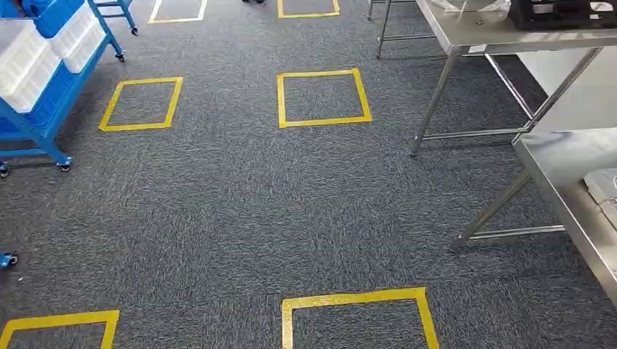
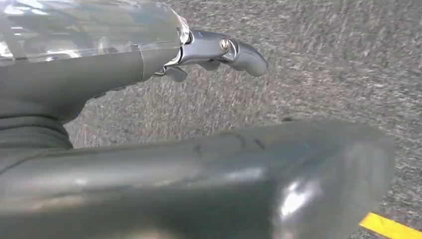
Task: Take the parts from the cabinet and place them on the table.
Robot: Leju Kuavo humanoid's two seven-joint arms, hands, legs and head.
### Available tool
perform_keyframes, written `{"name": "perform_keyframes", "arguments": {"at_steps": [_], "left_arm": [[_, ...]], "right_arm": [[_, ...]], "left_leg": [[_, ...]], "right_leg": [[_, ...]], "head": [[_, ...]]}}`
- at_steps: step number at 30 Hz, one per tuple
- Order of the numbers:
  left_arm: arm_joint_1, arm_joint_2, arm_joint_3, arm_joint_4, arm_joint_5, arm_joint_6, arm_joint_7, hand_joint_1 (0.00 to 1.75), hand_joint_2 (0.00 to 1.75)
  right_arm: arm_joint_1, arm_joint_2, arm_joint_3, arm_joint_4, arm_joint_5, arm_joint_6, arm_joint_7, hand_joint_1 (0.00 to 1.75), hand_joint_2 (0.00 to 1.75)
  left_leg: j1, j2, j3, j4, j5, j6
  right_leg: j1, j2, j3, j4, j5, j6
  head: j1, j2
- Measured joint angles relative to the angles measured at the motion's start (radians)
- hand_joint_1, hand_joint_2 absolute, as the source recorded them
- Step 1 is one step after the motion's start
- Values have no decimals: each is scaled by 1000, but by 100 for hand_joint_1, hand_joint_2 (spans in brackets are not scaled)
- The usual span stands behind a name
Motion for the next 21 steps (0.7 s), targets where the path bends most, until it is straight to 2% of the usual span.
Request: {"name": "perform_keyframes", "arguments": {"at_steps": [1,2,3,4,5,6,7,8,9,10,12,13,14,15,16,17,18,19,20,21], "left_arm": [[-2,0,0,0,0,0,0,0,0],[-4,0,0,0,0,0,0,0,0],[-4,0,0,0,0,0,0,0,0],[-2,0,0,0,0,0,0,0,0],[0,0,0,0,0,0,0,0,0],[1,0,0,0,-1,0,0,0,0],[1,0,0,0,-1,0,0,0,0],[0,1,0,0,-3,0,0,0,0],[-2,1,-1,0,-7,0,0,0,0],[-5,1,-1,0,-9,-1,1,0,0],[0,2,-1,0,-10,-1,1,0,0],[1,2,-1,0,-11,-1,2,0,0],[1,2,-1,0,-11,-1,2,0,0],[0,2,-1,0,-11,-1,2,0,0],[-2,3,-1,0,-11,-1,2,0,0],[-4,3,-1,0,-11,-1,2,0,0],[-4,3,-1,0,-11,-2,2,0,0],[-4,3,-1,0,-12,-2,2,0,0],[-3,3,-1,0,-12,-2,2,0,0],[-2,3,-1,0,-12,-2,2,0,0]], "right_arm": [[3,-1,0,0,0,-1,0,0,0],[6,-2,0,0,0,-1,0,0,0],[8,-2,0,0,0,-1,0,0,0],[8,-2,0,0,0,-1,0,0,0],[7,-2,0,0,0,-2,0,0,0],[6,-2,0,0,0,-2,0,0,0],[5,-2,0,0,1,-2,0,0,0],[4,-2,0,0,1,-2,0,0,0],[5,-2,0,0,1,-2,0,0,0],[6,-2,0,0,1,-2,1,0,0],[-2,-3,0,0,1,-3,1,0,0],[-5,-3,0,0,1,-3,1,0,0],[-5,-4,0,-1,1,-3,1,0,0],[-3,-7,0,-1,1,-3,2,0,0],[1,-7,-1,-1,1,-3,2,0,0],[3,-8,-1,-1,1,-3,2,0,0],[4,-8,-1,-1,1,-3,2,0,0],[5,-8,-1,0,1,-3,2,0,0],[5,-8,-1,0,1,-3,2,0,0],[6,-8,-1,0,1,-3,2,0,0]], "left_leg": [[2,29,-38,77,-44,-4],[5,42,-78,161,-83,-8],[8,46,-114,234,-109,-11],[10,49,-131,271,-111,-13],[11,51,-121,252,-90,-14],[12,55,-87,186,-50,-13],[12,63,-39,95,-7,-10],[10,92,15,-3,31,-4],[2,136,37,-54,25,2],[-2,118,37,-55,31,8],[-6,101,30,-55,30,14],[-6,91,31,-62,34,22],[5,83,43,-73,44,30],[4,74,44,-77,47,35],[3,65,41,-76,51,40],[2,54,38,-76,52,42],[1,43,37,-76,52,42],[0,30,36,-74,52,42],[0,16,37,-73,52,42],[0,1,39,-71,51,41]], "right_leg": [[3,-15,-1,0,-1,-3],[7,-30,0,0,-3,-6],[9,-43,-1,1,-4,-7],[10,-57,0,1,-4,-7],[11,-67,1,1,-5,-6],[11,-77,3,1,-7,-4],[11,-87,6,1,-9,-2],[11,-97,12,1,-11,2],[16,-106,15,2,-15,7],[18,-111,15,3,-17,15],[15,-127,20,0,-17,24],[15,-136,24,-2,-17,31],[11,-113,24,5,-26,41],[9,-62,14,32,-49,42],[7,-32,-18,96,-91,41],[6,-19,-59,180,-134,41],[6,-16,-98,256,-162,42],[6,-15,-127,308,-170,43],[5,-15,-130,306,-149,43],[4,-14,-109,252,-104,42]], "head": [[0,0],[0,0],[0,0],[0,0],[0,0],[0,0],[0,0],[0,0],[0,0],[1,0],[1,0],[1,0],[1,0],[0,0],[2,0],[2,0],[1,0],[2,0],[2,0],[2,0]]}}
